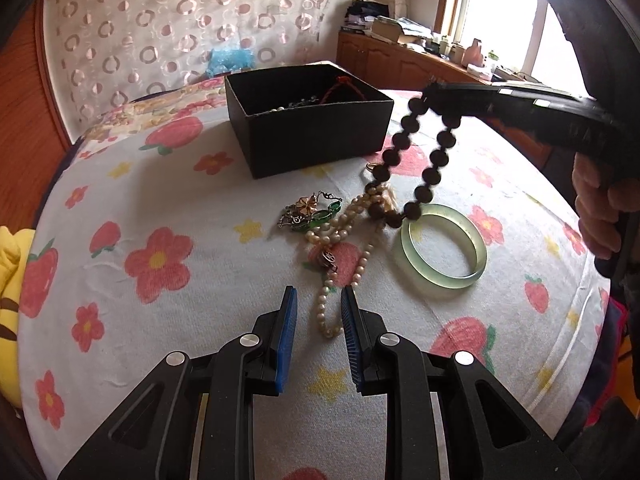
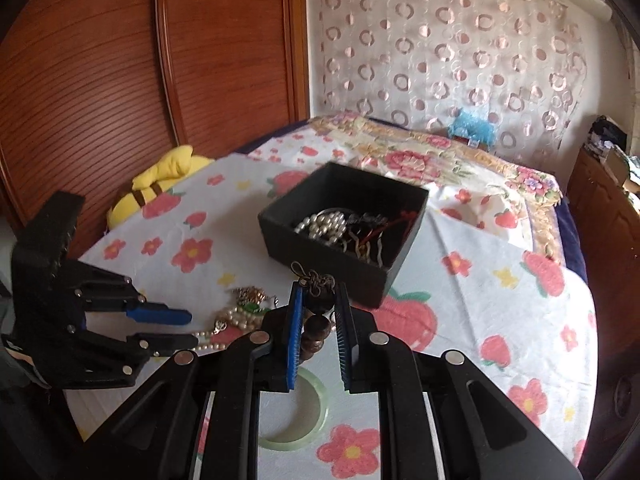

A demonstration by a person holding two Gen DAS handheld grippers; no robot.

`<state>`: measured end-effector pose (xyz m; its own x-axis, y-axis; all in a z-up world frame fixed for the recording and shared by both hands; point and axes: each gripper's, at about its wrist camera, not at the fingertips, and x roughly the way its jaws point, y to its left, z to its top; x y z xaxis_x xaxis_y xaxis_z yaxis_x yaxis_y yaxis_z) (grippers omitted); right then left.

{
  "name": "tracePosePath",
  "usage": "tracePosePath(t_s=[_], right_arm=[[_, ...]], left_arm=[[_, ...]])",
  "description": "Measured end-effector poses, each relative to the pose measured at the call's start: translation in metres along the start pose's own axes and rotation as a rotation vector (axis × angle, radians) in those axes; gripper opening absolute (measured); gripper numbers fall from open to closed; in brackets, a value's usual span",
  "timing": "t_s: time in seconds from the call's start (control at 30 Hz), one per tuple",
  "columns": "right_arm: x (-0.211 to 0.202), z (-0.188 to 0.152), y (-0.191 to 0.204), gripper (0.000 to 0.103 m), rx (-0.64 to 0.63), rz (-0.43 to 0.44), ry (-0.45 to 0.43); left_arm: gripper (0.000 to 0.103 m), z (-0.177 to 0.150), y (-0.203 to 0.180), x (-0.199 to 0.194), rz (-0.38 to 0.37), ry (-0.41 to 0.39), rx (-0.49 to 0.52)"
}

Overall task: Organize jewelry
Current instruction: 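Grasp the dark brown wooden bead bracelet with the right tool and lift, then grasp and lift the long pearl necklace with the left tool while the right holds the bead bracelet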

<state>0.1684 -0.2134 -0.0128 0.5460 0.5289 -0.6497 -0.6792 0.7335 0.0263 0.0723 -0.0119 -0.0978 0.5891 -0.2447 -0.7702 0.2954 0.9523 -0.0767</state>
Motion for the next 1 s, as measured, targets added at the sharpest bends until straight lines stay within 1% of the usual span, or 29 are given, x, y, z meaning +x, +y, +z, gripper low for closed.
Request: tracePosePath(t_s=[0.17, 0.2, 0.23, 0.27, 0.37, 0.6, 0.73, 1.0], right_arm=[[-0.015, 0.004, -0.004, 0.017, -0.012, -0.051, -0.036], [-0.017, 0.005, -0.006, 0.017, -0.011, -0.053, -0.038], [-0.018, 0.005, -0.007, 0.017, -0.011, -0.058, -0.04], [-0.019, 0.004, -0.008, 0.017, -0.01, -0.062, -0.041], [-0.021, 0.003, -0.012, 0.017, -0.004, -0.067, -0.038], [-0.02, -0.002, -0.012, 0.017, -0.001, -0.064, -0.032], [-0.018, -0.005, -0.013, 0.017, 0.002, -0.063, -0.027], [-0.019, -0.007, -0.019, 0.017, 0.027, -0.057, -0.028]], left_arm=[[0.021, 0.001, 0.004, 0.002, -0.02, -0.001, -0.013], [0.016, 0.002, 0.005, 0.002, -0.021, -0.001, -0.015], [0.009, 0.003, 0.005, 0.005, -0.012, 0.014, -0.015], [0.004, 0.003, 0.006, 0.006, 0.008, 0.011, -0.006], [0.004, 0.005, 0.007, 0.008, -0.001, 0.015, -0.007], [0.003, 0.007, 0.008, 0.006, 0.006, 0.013, -0.002], [0.003, 0.011, 0.006, -0.01, 0.004, -0.033, -0.011], [0.003, 0.032, 0.002, -0.049, -0.005, -0.137, -0.011]])
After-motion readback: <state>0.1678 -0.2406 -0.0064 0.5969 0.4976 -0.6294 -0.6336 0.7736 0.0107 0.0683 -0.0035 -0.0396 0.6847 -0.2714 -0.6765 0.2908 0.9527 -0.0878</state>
